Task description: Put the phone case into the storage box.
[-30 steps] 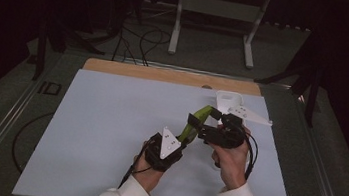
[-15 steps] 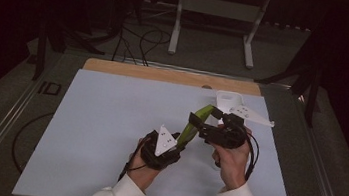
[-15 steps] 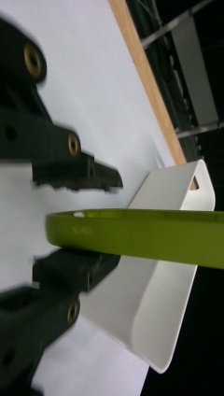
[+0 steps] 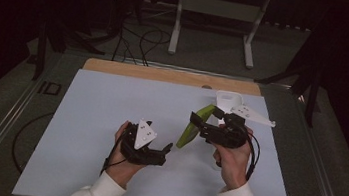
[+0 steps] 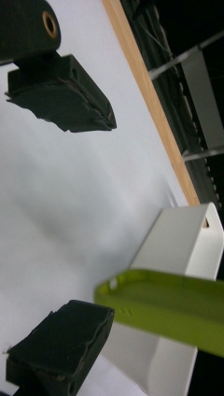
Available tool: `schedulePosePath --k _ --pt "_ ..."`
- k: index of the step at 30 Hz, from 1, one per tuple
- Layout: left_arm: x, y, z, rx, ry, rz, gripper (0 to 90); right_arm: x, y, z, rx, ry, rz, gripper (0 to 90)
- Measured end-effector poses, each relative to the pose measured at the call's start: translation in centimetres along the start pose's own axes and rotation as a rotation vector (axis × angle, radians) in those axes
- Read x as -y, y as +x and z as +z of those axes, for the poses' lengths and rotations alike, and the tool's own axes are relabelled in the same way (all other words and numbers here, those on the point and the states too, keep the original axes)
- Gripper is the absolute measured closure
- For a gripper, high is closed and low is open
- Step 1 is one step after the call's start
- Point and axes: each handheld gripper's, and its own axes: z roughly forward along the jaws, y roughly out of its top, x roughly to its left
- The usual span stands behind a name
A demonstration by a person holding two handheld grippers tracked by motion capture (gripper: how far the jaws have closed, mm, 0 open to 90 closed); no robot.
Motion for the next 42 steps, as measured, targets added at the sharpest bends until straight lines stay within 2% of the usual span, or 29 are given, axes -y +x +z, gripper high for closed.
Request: schedulePosePath --k 8,10,12,13,15,20,28,30,34,35,42 --pt "0.9 2.6 -1.8 -0.01 0.007 -0.02 0.7 0.0 -0.2 -0.2 0.014 -0.003 -0.003 16.2" --pt "1.3 3.6 -2.4 -0.027 0.001 -0.033 0.0 -0.1 -0.2 -0.2 0.018 -0.004 -0.005 16.2" --pt "1.5 3.9 -2.6 -0.035 0.005 -0.036 0.0 -0.1 -0.3 -0.2 0.023 -0.006 -0.005 16.2" --pt "2.0 4.6 -3.0 -0.037 0.001 -0.046 0.0 -0.1 -0.3 -0.3 0.025 -0.008 -0.005 16.2" --pt "2.2 4.9 -3.3 -0.042 0.006 -0.047 0.0 -0.2 -0.4 -0.3 0.029 -0.008 -0.004 16.2" --pt "3.6 6.9 -4.5 -0.058 -0.015 -0.074 0.0 -0.2 -0.7 -0.5 0.044 -0.013 -0.006 16.2" --pt "4.8 7.9 -5.5 -0.063 -0.038 -0.069 0.0 -0.4 -0.9 -0.8 0.052 -0.02 -0.003 16.2" --pt "6.0 8.5 -6.3 -0.059 -0.065 -0.082 0.0 -0.5 -1.0 -1.0 0.058 -0.023 -0.006 16.2" --pt "7.0 8.8 -6.8 -0.052 -0.071 -0.083 0.0 -0.5 -1.3 -1.2 0.067 -0.025 -0.003 16.2" --pt "7.6 8.9 -7.1 -0.049 -0.07 -0.086 0.0 -0.5 -1.4 -1.2 0.07 -0.027 -0.003 16.3" --pt "9.8 9.5 -7.9 -0.074 -0.067 -0.097 0.0 -0.7 -1.8 -1.5 0.088 -0.03 -0.007 16.3"
